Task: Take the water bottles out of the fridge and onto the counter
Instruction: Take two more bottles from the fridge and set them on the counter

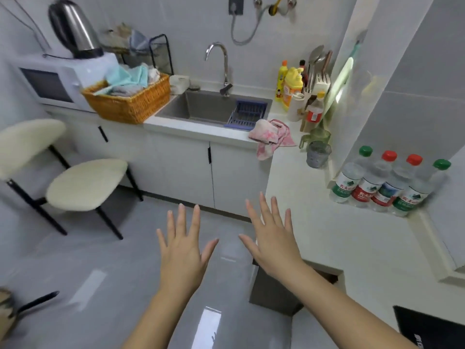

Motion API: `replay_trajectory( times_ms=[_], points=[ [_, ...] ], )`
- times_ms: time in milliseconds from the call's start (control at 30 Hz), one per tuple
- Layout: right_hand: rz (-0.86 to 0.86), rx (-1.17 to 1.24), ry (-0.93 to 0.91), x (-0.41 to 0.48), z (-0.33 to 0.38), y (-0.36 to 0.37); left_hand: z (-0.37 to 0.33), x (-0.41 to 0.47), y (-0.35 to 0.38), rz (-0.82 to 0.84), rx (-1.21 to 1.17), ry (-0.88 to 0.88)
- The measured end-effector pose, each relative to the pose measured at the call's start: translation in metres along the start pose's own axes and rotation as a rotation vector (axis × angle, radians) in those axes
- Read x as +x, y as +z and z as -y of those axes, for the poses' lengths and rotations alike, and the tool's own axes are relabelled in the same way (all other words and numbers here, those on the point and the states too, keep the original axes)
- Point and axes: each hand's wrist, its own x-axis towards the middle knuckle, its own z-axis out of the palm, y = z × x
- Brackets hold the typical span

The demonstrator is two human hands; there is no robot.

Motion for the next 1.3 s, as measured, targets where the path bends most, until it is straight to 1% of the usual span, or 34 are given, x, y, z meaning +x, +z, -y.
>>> replay_trajectory(
  times_ms=[167, 300, 500, 667, 833, 967, 1133, 1300],
  points=[
    [0.006, 0.01, -0.213, 0.013, 0.078, 0.003, 0.067, -0.042, -0.029, -0.059, -0.026, -0.151],
    [0.016, 0.015, -0.328, 0.011, 0.142, 0.008, 0.12, -0.078, -0.051, -0.115, -0.01, -0.263],
    [0.002, 0.008, -0.416, -0.015, 0.242, 0.019, 0.196, -0.136, -0.083, -0.187, -0.014, -0.33],
    [0.0, 0.009, -0.453, -0.06, 0.329, 0.03, 0.268, -0.206, -0.12, -0.215, -0.026, -0.368],
    [-0.007, 0.023, -0.552, -0.105, 0.422, 0.039, 0.329, -0.276, -0.156, -0.24, -0.009, -0.435],
    [-0.013, 0.034, -0.616, -0.125, 0.482, 0.042, 0.372, -0.32, -0.181, -0.29, -0.015, -0.501],
    [0.001, 0.033, -0.727, -0.136, 0.546, 0.048, 0.416, -0.352, -0.204, -0.316, 0.025, -0.586],
    [0.04, 0.045, -0.817, -0.136, 0.592, 0.059, 0.447, -0.364, -0.214, -0.336, 0.005, -0.661]
  ],
)
